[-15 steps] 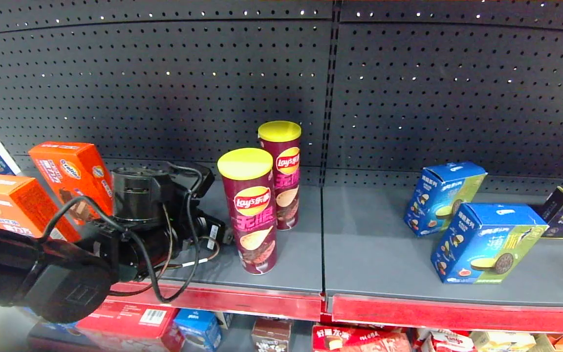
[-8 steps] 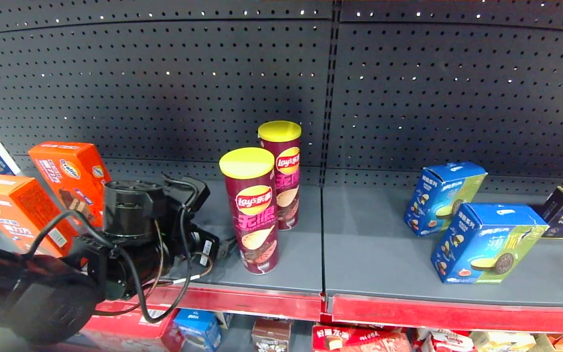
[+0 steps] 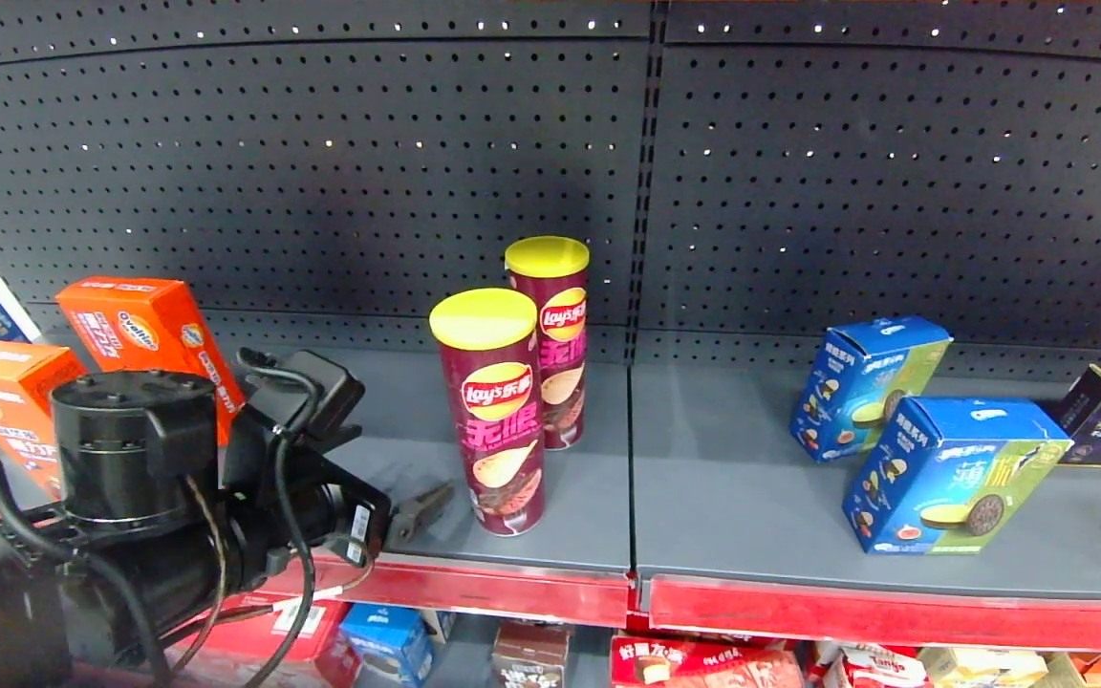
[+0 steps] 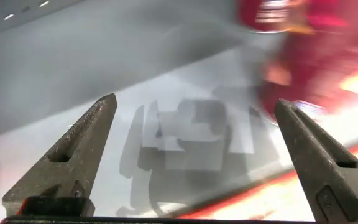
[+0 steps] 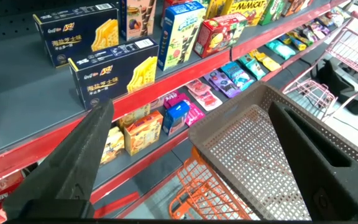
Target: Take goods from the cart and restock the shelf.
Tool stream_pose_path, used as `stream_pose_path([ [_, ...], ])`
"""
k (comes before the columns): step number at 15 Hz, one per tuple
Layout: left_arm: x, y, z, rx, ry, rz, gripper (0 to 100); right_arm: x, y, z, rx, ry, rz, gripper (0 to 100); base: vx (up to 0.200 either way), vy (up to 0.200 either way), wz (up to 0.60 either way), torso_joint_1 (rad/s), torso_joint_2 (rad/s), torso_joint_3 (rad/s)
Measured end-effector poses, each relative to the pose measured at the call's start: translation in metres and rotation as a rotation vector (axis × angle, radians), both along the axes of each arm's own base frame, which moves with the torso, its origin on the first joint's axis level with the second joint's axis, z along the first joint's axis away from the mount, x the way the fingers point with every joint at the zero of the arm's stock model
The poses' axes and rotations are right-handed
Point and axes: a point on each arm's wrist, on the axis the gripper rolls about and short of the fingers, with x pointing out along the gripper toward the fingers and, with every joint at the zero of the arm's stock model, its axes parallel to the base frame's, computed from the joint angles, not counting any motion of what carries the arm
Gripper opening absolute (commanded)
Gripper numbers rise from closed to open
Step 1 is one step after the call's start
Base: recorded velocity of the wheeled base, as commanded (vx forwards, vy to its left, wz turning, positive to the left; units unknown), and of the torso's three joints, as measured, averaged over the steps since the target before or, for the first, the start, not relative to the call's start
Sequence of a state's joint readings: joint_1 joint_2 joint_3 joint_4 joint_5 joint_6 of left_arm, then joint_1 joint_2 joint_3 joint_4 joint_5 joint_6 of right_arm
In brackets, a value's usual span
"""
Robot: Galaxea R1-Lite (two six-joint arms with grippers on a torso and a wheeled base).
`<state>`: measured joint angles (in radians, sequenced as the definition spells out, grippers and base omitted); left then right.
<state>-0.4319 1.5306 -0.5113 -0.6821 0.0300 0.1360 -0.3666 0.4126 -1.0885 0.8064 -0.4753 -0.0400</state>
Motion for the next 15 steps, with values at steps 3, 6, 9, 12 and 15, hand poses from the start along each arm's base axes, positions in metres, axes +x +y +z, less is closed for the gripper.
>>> stream_pose_path([
  [3,-0.008,-0.004,0.007,-0.026,-0.022,-0.068,100,0.000,0.000,0.000,0.001,0.000,0.001,100,0.000,0.000,0.00,0.000,0.00,0.000],
  [6,-0.011,-0.008,0.009,-0.034,-0.027,-0.103,100,0.001,0.000,-0.001,0.003,0.006,0.001,100,0.000,0.000,0.00,0.000,0.00,0.000],
  [9,-0.008,-0.012,0.009,-0.033,-0.027,-0.111,100,0.002,-0.001,-0.003,0.005,0.013,0.001,100,0.000,0.000,0.00,0.000,0.00,0.000],
  [12,0.002,-0.016,0.009,-0.031,-0.026,-0.108,100,0.003,-0.001,-0.003,0.006,0.015,0.001,100,0.000,0.000,0.00,0.000,0.00,0.000],
  [15,0.010,-0.020,0.006,-0.002,-0.024,-0.113,100,0.004,-0.001,-0.004,0.008,0.019,0.001,100,0.000,0.000,0.00,0.000,0.00,0.000],
])
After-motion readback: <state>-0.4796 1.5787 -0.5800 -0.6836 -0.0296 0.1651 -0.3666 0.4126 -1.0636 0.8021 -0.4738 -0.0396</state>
